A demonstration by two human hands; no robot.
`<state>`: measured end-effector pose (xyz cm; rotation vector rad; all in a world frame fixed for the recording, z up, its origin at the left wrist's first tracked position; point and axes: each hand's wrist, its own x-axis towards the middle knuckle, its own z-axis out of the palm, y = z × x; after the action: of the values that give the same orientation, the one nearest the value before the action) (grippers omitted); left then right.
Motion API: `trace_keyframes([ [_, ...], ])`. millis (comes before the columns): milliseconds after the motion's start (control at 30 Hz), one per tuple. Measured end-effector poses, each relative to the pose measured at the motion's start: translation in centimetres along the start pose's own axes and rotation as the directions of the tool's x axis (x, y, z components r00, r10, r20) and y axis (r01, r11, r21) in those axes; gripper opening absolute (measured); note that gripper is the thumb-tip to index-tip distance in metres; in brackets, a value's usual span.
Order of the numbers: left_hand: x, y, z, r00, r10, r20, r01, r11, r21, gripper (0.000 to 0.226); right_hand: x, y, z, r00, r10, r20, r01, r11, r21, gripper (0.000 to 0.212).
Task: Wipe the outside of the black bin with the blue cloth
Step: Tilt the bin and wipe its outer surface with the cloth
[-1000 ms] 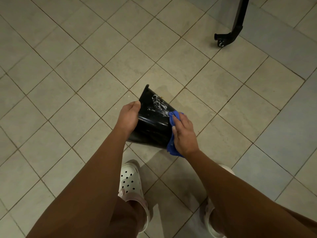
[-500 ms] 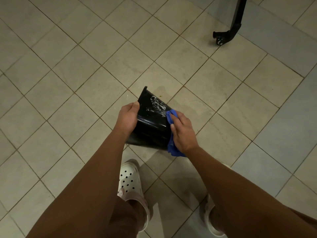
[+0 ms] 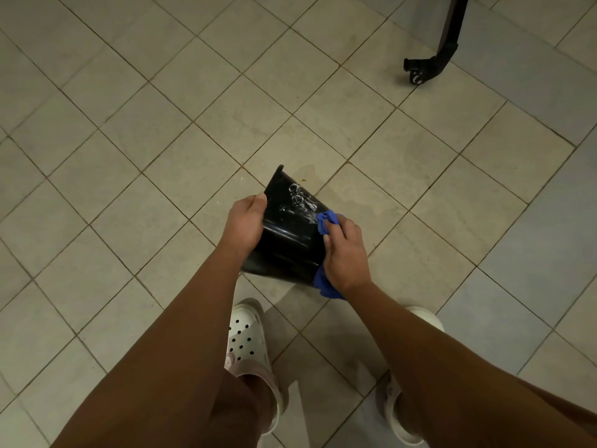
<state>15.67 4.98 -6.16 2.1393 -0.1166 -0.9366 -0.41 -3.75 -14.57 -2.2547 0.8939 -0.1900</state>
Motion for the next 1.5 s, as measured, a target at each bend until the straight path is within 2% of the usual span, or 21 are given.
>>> trace_keyframes([
  [100,-0.2,0.1,0.0,1.000,0.003,-0.003,-0.003,0.999,-0.050,0.039,1.0,0.8,-0.7,0.996,-0.055,0.065,0.057,0.998,-0.014,0.041],
  [200,-0.5,0.2,-0.2,1.000,-0.009,0.020,0.011,0.996,-0.088,0.030,1.5,1.0,-0.6,0.995,0.074,0.066,-0.073,0.997,-0.013,0.039],
  [300,-0.5,0.7,-0.9,0.986,-0.069,0.155,0.086,0.991,-0.106,0.026,1.7,1.0,-0.8,0.978,0.198,0.061,-0.200,0.979,0.025,0.039],
  [400,-0.3,1.4,-1.5,0.956,-0.121,0.268,0.156,0.981,-0.115,0.028,1.4,1.2,-0.8,0.976,0.218,0.016,-0.219,0.971,0.093,0.033],
  [533,-0.1,2.0,-1.1,0.950,-0.207,0.234,0.234,0.967,-0.095,0.031,0.8,1.2,-0.9,0.964,0.264,-0.034,-0.247,0.934,0.258,0.020],
  [600,0.1,2.2,-0.4,0.944,-0.273,0.185,0.287,0.957,-0.051,0.049,0.5,1.4,-1.0,0.976,0.210,-0.062,-0.187,0.947,0.263,0.020],
  [667,0.3,2.2,0.1,0.950,-0.279,0.144,0.278,0.960,0.023,0.057,0.0,2.0,-0.9,0.992,0.127,-0.028,-0.118,0.971,0.208,0.026],
  [767,0.4,2.2,0.3,0.971,-0.220,0.096,0.217,0.975,0.038,0.048,-1.1,3.1,-0.8,0.999,0.016,0.030,-0.018,0.997,0.077,0.044],
  [833,0.5,2.2,0.3,0.977,-0.203,0.070,0.202,0.979,0.029,0.044,-1.7,3.0,-0.7,0.999,0.003,0.048,-0.005,0.999,0.032,0.052],
  [933,0.7,2.0,0.5,0.984,-0.175,0.039,0.174,0.984,0.040,0.048,-2.7,2.2,-0.5,0.999,0.000,0.043,-0.002,0.998,0.057,0.053],
  [1133,0.6,1.9,0.5,0.982,-0.184,0.035,0.183,0.983,0.022,0.042,-2.9,0.3,-0.3,0.968,-0.202,0.151,0.211,0.976,-0.049,0.053],
  [1200,0.6,1.7,0.5,0.979,-0.199,0.034,0.200,0.980,-0.018,0.044,-2.1,0.5,-0.3,0.965,-0.194,0.174,0.207,0.977,-0.058,0.055],
  [1367,0.6,1.7,0.4,0.975,-0.222,0.017,0.223,0.974,-0.046,0.046,-2.3,2.1,-0.4,0.993,0.015,0.117,-0.010,0.999,-0.043,0.065],
  [1433,0.7,1.7,0.4,0.974,-0.226,0.024,0.227,0.973,-0.044,0.044,-3.1,2.3,-0.3,0.991,-0.019,0.130,0.025,0.999,-0.047,0.060],
  [1500,0.7,1.8,0.4,0.972,-0.234,0.034,0.235,0.971,-0.033,0.042,-3.6,2.1,-0.2,0.982,-0.118,0.148,0.128,0.990,-0.057,0.054],
])
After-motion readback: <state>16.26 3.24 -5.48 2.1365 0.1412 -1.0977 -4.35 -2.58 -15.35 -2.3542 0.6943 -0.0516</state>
